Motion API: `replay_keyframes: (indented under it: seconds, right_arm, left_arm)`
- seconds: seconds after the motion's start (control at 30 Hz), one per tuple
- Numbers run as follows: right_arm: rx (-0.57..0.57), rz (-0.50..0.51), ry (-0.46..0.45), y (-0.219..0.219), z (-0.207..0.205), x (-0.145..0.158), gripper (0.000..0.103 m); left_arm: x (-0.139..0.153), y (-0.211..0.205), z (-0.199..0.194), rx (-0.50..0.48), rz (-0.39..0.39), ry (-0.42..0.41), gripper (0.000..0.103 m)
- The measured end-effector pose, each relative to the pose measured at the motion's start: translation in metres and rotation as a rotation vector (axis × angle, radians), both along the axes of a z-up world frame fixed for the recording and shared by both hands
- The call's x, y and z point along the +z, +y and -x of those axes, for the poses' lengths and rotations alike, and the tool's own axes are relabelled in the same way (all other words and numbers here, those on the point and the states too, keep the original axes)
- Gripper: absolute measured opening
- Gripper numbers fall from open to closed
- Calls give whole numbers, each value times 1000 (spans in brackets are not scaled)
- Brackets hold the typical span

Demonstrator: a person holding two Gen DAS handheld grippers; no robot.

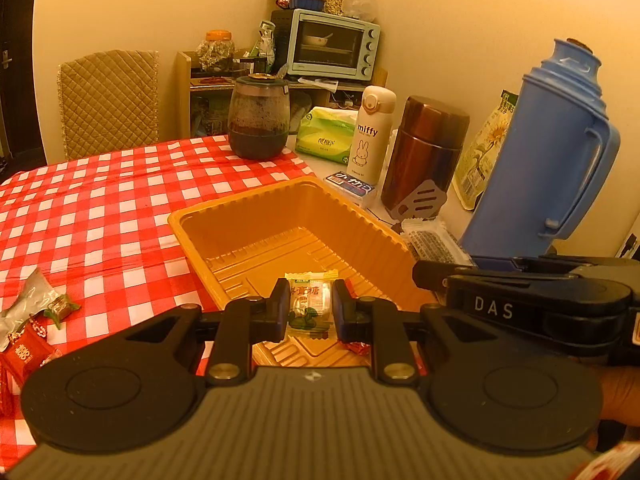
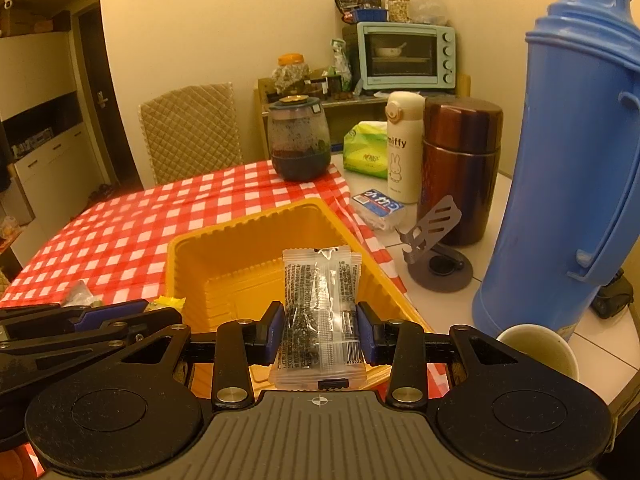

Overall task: Organize snacks
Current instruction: 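Carry both snacks over the orange tray and open the left gripper, then lower the clear packet into the tray and open the right gripper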

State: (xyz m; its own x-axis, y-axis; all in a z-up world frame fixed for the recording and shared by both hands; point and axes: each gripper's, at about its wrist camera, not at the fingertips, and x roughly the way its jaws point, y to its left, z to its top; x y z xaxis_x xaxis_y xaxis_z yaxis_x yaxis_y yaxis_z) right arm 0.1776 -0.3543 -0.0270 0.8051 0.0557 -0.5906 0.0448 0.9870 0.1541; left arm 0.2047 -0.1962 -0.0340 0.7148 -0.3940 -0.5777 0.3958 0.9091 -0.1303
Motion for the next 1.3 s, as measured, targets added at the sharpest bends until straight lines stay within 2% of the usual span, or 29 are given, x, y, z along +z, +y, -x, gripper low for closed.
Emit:
replay_keyframes:
  seconds: [0.73, 0.8, 0.97, 1.3]
  right_arm:
    - [3, -5, 38, -6, -23, -22, 39]
    - [5, -9, 36, -6, -24, -22, 39]
    - [6, -18, 35, -6, -23, -22, 39]
    - [25, -55, 19, -2, -26, -21, 39]
  left_arm:
    - [-24, -7, -31, -11, 3, 47, 20]
    - [-25, -6, -33, -5, 11, 50, 39]
    - [-24, 2, -33, 12, 10, 43, 39]
    - [-22, 42, -21, 106, 18, 41, 42]
